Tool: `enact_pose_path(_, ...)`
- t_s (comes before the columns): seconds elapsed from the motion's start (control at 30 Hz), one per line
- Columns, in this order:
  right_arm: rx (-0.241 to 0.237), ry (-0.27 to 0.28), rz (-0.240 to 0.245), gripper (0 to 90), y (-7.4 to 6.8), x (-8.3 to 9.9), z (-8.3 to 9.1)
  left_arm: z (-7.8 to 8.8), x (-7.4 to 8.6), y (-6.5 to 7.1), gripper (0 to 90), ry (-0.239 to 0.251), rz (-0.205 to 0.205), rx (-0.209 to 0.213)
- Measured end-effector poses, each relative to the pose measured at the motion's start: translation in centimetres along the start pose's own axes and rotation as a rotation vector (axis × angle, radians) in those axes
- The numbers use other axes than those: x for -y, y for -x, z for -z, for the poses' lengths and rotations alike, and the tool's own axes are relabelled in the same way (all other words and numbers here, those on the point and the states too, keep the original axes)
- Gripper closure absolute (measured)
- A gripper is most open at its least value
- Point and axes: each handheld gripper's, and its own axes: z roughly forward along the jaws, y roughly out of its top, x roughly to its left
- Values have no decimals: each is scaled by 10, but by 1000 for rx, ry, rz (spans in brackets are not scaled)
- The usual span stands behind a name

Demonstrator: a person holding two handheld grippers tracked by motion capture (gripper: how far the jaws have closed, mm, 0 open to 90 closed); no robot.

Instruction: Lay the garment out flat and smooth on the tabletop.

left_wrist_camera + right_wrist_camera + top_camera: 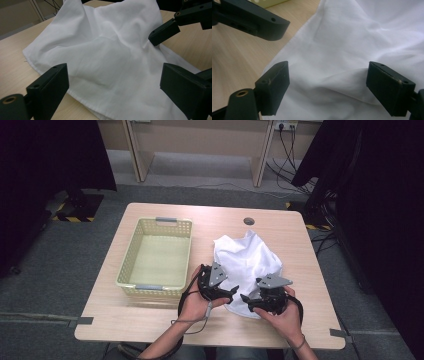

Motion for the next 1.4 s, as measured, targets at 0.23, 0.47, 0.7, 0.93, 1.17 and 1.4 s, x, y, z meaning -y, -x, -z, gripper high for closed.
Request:
enact_pose_path(0.23, 18, -57, 21, 252, 0, 1, -13, 2, 1, -2, 81, 0, 3, -6)
enact_pose_path(0.47, 44, -130, 55, 351, -4, 7, -27, 3, 1, -4, 83, 0, 4, -9)
enact_pose_path(0.7, 17, -132, 45, 552, -2, 6, -28, 5, 2, -5, 86, 4, 6, -15)
enact_pose_path(0.93, 11, -153, 24, 800, 0, 4, -30, 4, 2, -5, 87, 0, 3, -14)
enact_pose_path(1.17, 13, -176, 12, 852, 1, 0, -31, 4, 2, -4, 90, 2, -3, -12)
enact_pose_path(1.4, -12, -120, -46, 860, 9, -4, -21, 5, 2, -4, 90, 10, -7, -15)
